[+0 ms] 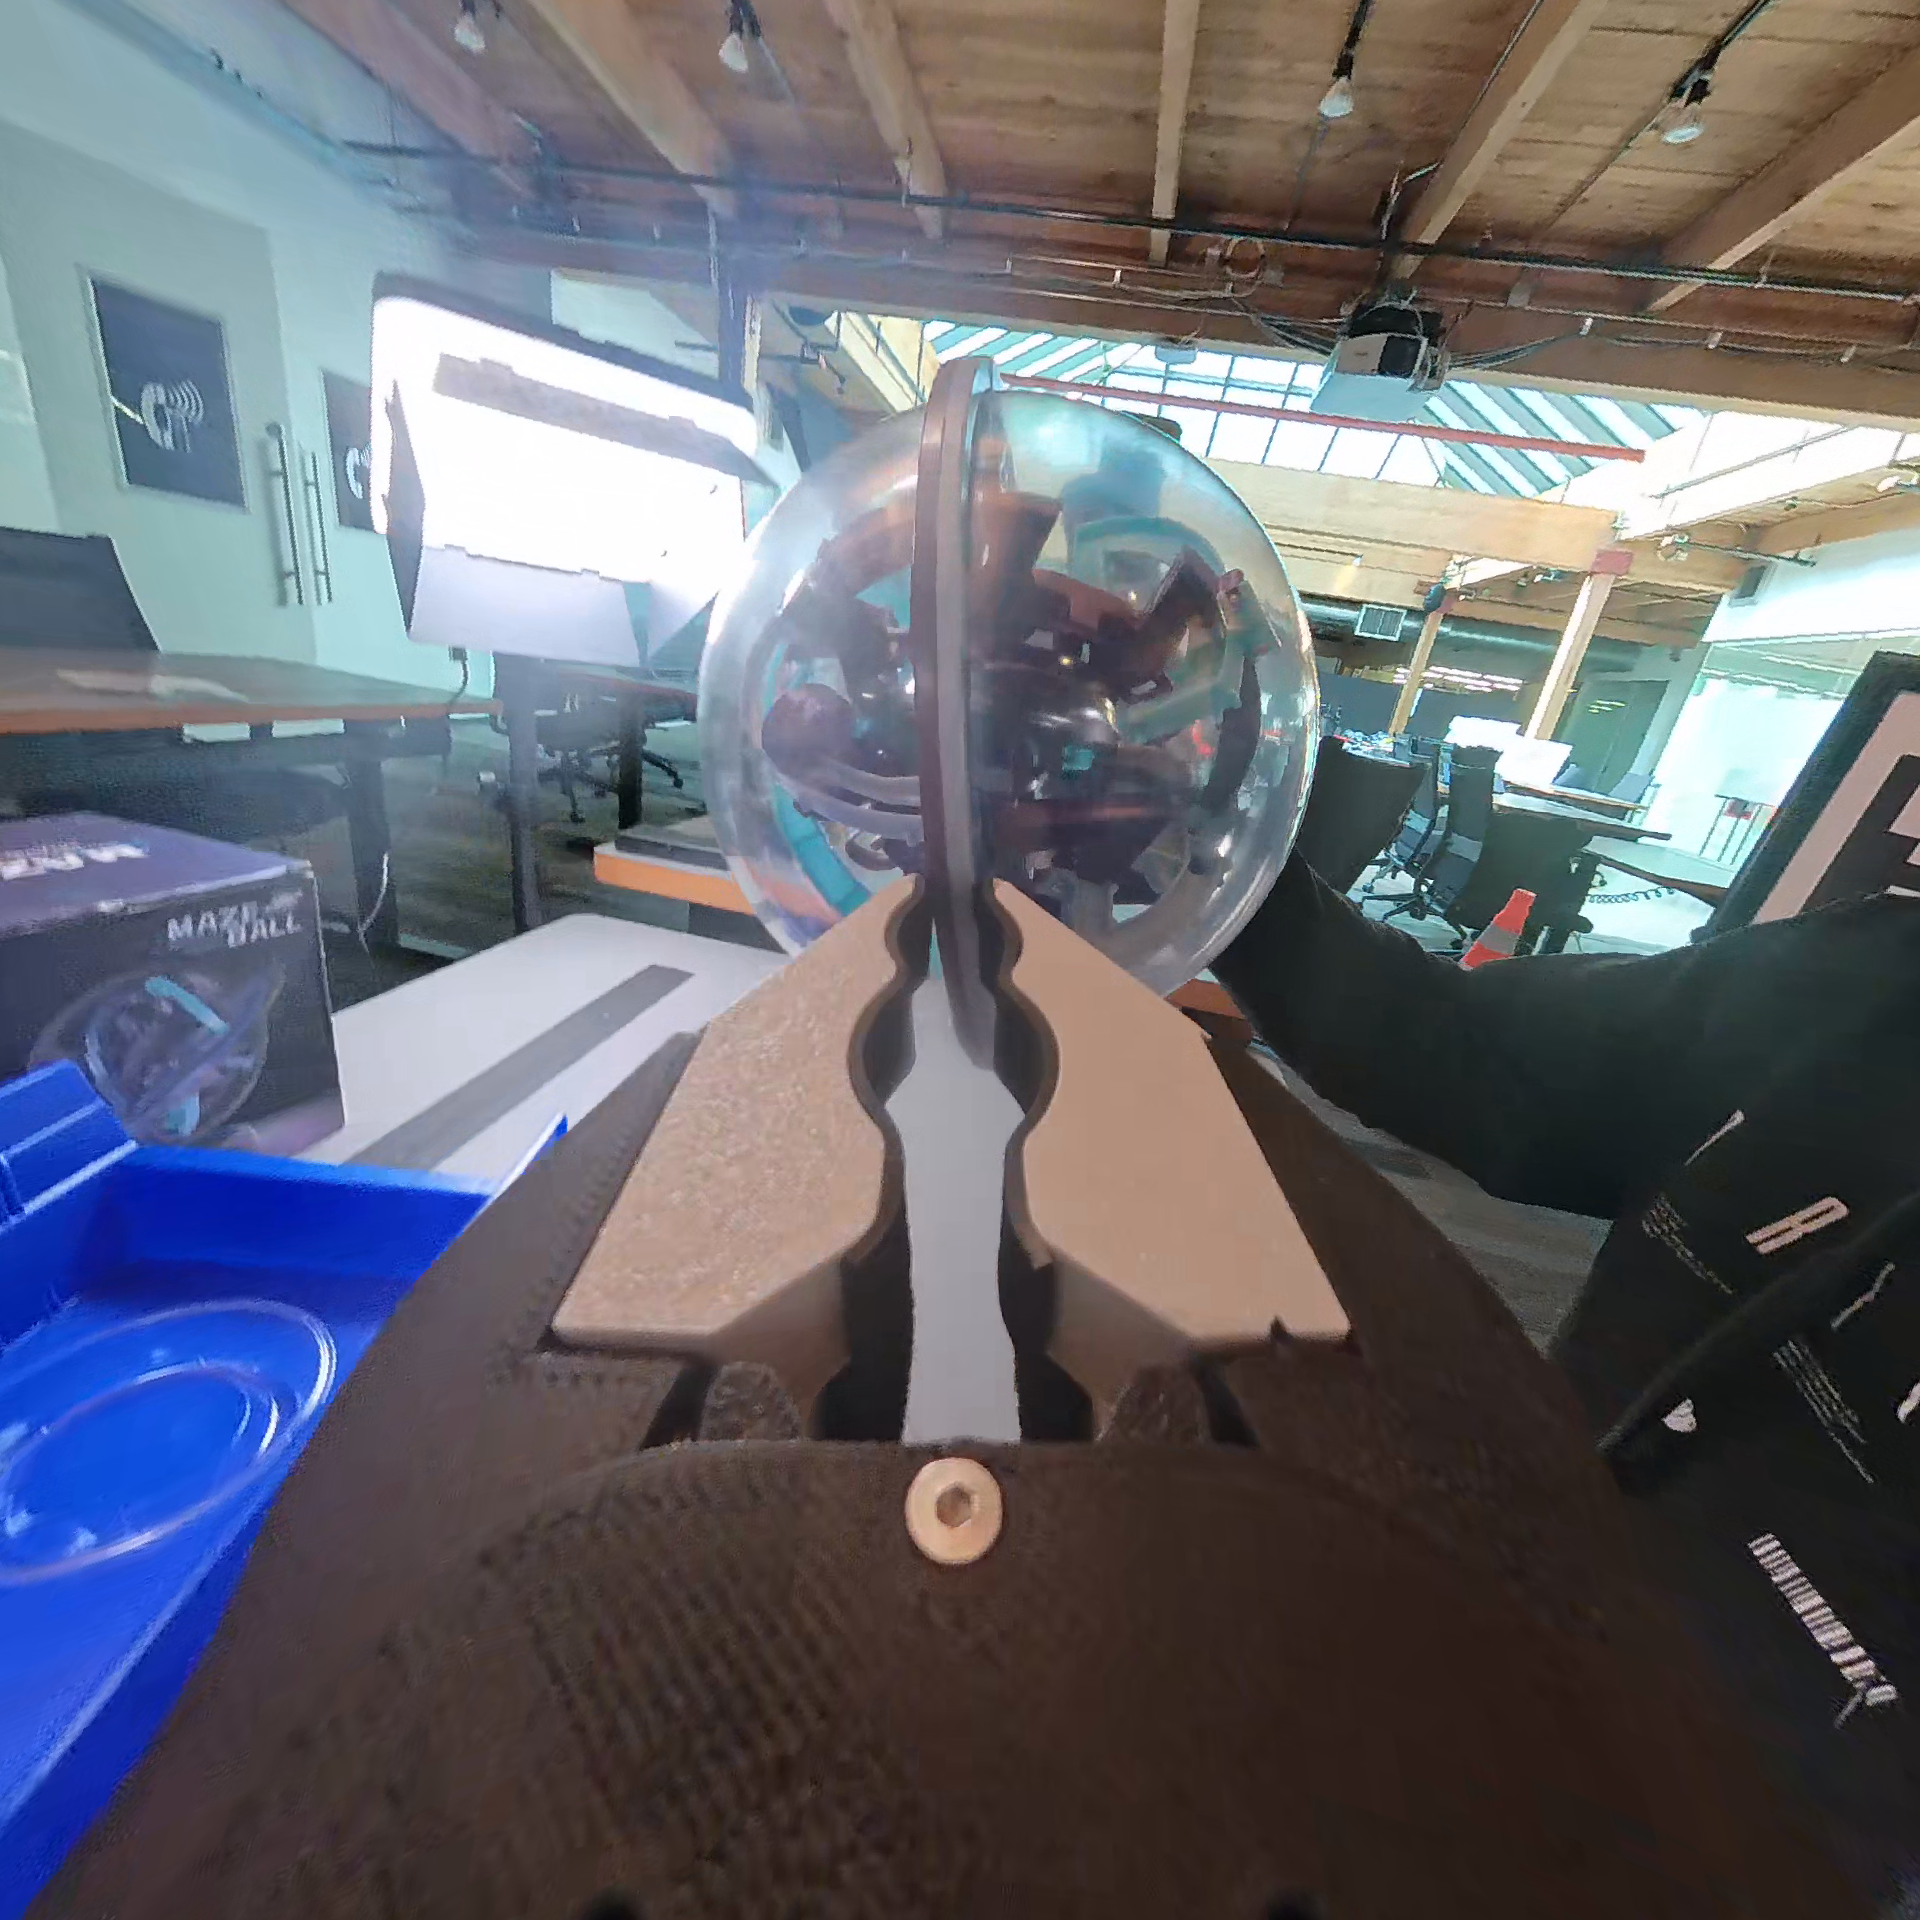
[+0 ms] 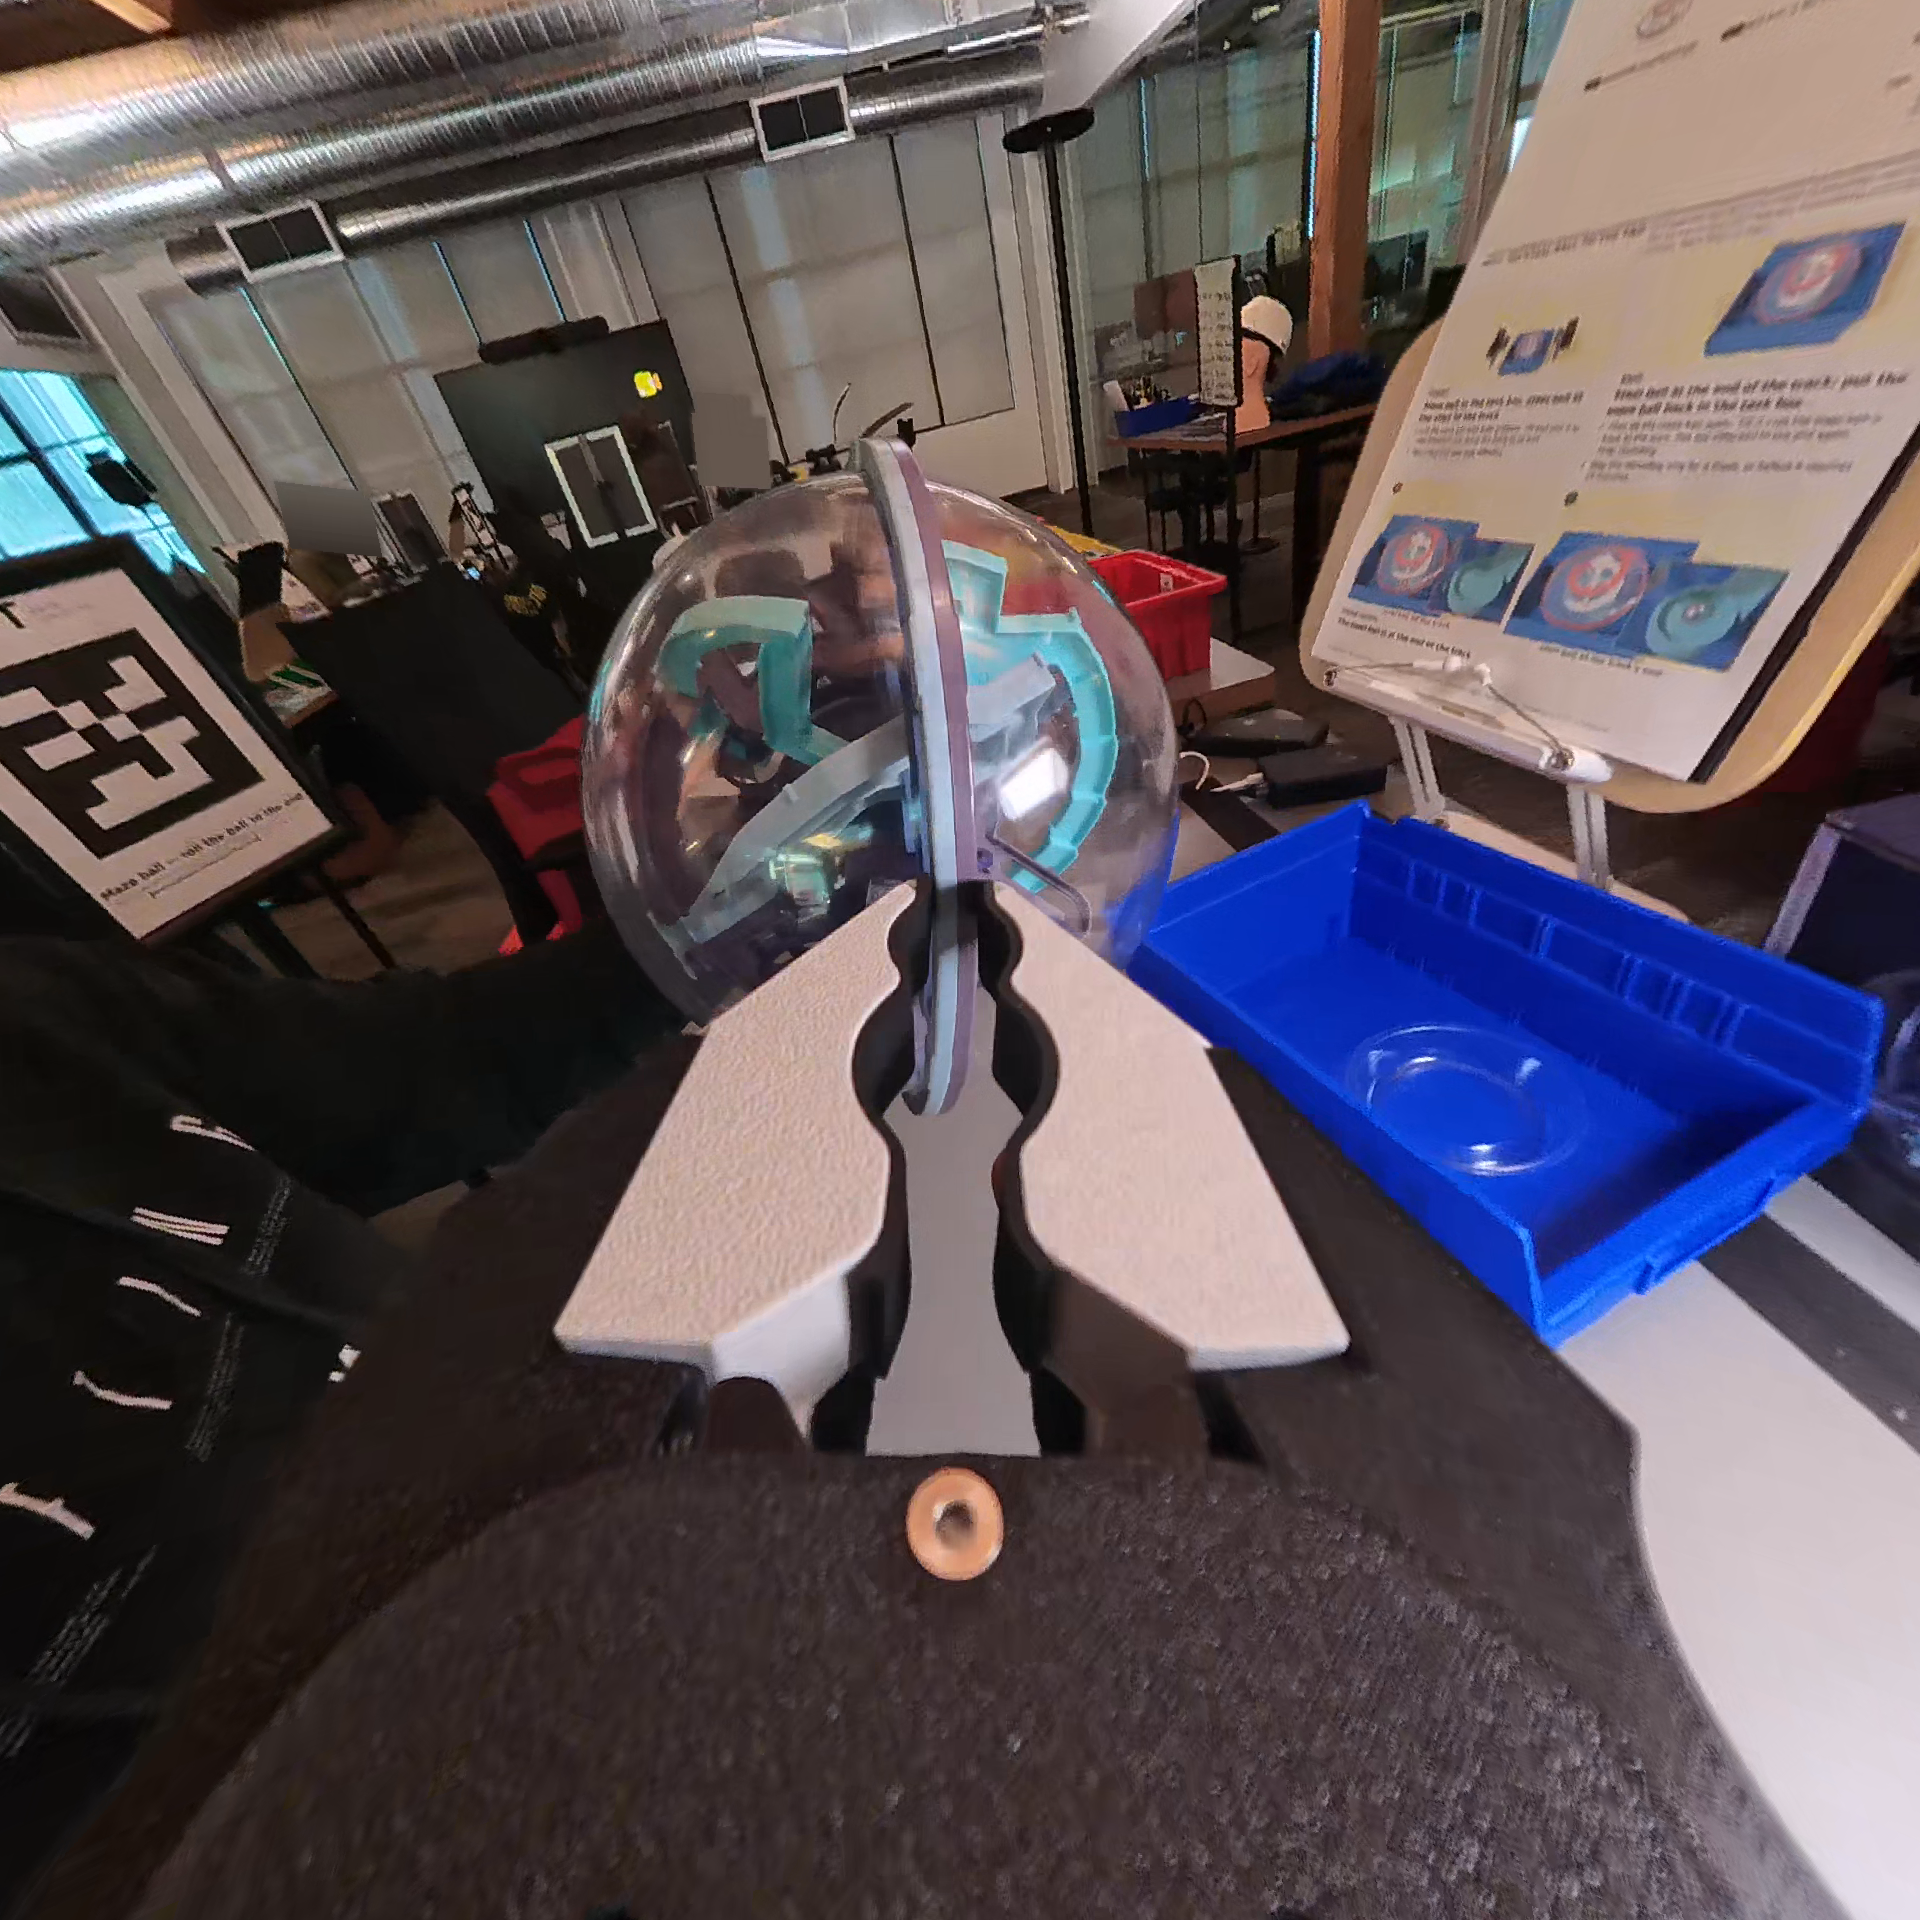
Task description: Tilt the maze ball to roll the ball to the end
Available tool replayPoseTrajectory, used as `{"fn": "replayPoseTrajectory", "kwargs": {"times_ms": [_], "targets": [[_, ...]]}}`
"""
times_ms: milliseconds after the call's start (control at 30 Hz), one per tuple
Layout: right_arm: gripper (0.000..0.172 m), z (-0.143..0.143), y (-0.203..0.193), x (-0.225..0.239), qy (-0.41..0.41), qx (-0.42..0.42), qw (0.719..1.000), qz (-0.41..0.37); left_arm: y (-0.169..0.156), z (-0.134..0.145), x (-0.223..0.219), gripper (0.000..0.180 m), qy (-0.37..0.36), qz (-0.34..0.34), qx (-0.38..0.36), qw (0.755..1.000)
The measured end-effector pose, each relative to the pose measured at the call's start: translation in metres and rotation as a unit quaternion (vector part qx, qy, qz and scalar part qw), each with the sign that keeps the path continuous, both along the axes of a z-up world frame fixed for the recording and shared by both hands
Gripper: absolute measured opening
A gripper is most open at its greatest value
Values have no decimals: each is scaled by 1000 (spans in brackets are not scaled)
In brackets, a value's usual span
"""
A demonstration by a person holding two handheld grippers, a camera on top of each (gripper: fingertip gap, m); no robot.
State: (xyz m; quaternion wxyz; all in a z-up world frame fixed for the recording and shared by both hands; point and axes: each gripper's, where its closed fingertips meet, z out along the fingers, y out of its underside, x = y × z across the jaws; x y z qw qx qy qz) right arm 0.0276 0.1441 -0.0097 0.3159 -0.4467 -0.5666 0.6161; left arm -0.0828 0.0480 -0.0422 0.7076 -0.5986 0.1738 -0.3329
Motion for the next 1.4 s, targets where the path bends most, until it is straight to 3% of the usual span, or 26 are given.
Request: {"fn": "replayPoseTrajectory", "kwargs": {"times_ms": [267, 667, 1067, 1400], "targets": [[6, 54, -21, 11, 17, 65, 998, -3, -16, 46, 9, 6, 19, 8, 58, 998], [6, 93, -47, 29, 76, 122, 990, -14, -41, 93, 23, 6, 76, 32, 112, 990], [6, 110, -59, 36, 159, 139, 977, -10, -62, 124, 35, 6, 164, 73, 144, 973], [6, 86, -46, 35, 181, 125, 976, -10, -63, 128, 46, 6, 208, 77, 148, 964]]}}
